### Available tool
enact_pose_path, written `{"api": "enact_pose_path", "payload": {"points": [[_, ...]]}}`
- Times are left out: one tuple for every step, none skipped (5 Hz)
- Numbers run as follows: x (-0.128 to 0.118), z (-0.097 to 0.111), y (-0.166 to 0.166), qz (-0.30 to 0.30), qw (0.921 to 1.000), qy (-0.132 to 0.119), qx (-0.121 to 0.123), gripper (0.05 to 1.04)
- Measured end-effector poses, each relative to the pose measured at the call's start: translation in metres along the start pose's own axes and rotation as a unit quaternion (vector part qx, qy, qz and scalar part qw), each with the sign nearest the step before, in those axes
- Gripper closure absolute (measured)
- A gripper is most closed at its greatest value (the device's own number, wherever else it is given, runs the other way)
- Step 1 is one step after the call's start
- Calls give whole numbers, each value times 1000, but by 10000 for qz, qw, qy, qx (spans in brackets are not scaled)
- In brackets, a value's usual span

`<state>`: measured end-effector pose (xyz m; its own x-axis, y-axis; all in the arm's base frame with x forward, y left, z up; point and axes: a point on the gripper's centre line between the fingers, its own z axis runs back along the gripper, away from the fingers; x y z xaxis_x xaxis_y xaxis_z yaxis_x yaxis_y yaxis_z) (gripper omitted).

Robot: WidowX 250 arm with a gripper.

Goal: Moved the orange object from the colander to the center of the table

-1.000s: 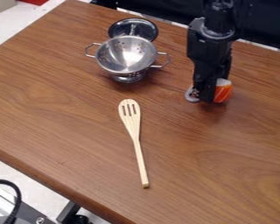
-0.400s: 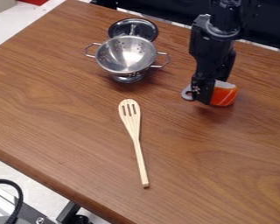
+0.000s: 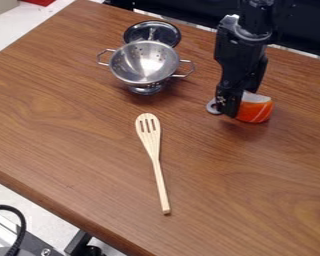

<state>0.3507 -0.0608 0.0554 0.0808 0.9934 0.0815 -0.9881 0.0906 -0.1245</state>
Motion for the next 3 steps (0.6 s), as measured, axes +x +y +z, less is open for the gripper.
{"api": "enact_pose_path", "payload": {"points": [[3, -1, 2, -40, 10000, 28, 58, 82], [9, 5, 7, -158, 9999, 48, 37, 82], [10, 7, 7, -170, 9998, 50, -1, 82]]}}
